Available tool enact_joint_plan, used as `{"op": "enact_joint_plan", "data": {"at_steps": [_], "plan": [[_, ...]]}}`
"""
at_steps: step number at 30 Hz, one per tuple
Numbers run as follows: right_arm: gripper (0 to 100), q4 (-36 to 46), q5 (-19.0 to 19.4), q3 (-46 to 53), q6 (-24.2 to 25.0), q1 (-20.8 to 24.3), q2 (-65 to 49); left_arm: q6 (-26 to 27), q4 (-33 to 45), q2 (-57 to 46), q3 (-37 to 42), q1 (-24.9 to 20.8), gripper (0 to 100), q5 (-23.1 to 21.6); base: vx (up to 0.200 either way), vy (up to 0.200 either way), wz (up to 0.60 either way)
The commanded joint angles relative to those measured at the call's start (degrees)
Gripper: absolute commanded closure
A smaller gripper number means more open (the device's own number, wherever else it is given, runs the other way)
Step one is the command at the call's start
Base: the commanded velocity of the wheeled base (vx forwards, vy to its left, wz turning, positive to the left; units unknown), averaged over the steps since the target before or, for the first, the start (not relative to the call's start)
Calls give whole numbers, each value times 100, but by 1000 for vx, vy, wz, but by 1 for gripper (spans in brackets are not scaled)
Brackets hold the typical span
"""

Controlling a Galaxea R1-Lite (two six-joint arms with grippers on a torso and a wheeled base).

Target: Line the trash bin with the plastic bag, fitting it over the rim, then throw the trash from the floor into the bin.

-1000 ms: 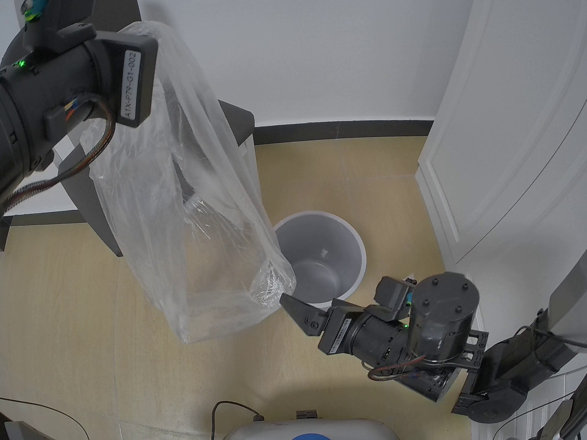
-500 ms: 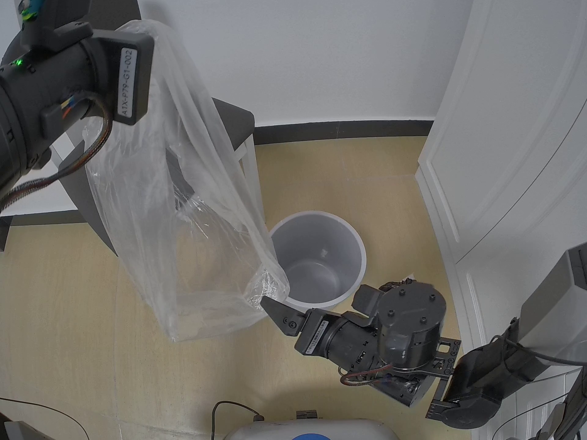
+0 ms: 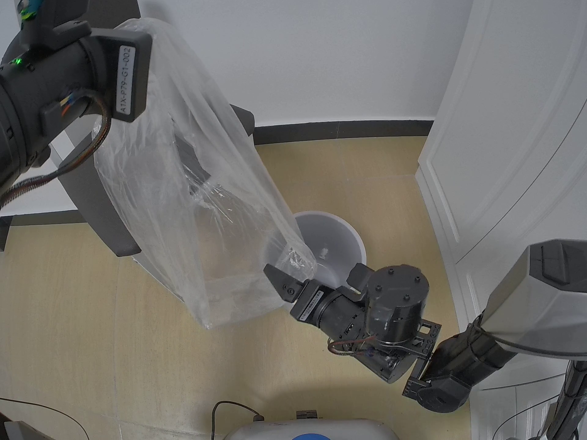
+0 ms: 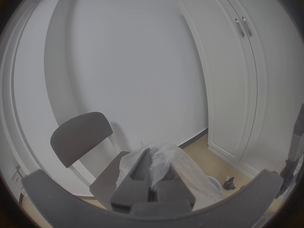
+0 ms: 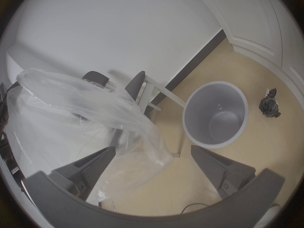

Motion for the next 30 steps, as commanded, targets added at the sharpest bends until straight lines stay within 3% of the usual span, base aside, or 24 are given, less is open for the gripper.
{"op": "enact_joint_plan", "data": {"at_steps": [1, 13, 14, 30], "plan": [[0, -18, -12, -161, -4, -194, 129, -2, -7, -15, 4, 5, 100, 3, 0, 0, 0], [0, -26, -47, -292, -65, -677, 129, -11, -7, -15, 13, 5, 100, -6, 0, 0, 0], [100, -26, -38, -301, -65, -686, 138, -19, -7, -15, 13, 5, 100, -6, 0, 0, 0], [100, -44, -3, -345, -48, -800, -73, -28, -7, -6, 30, 5, 100, -6, 0, 0, 0]]}}
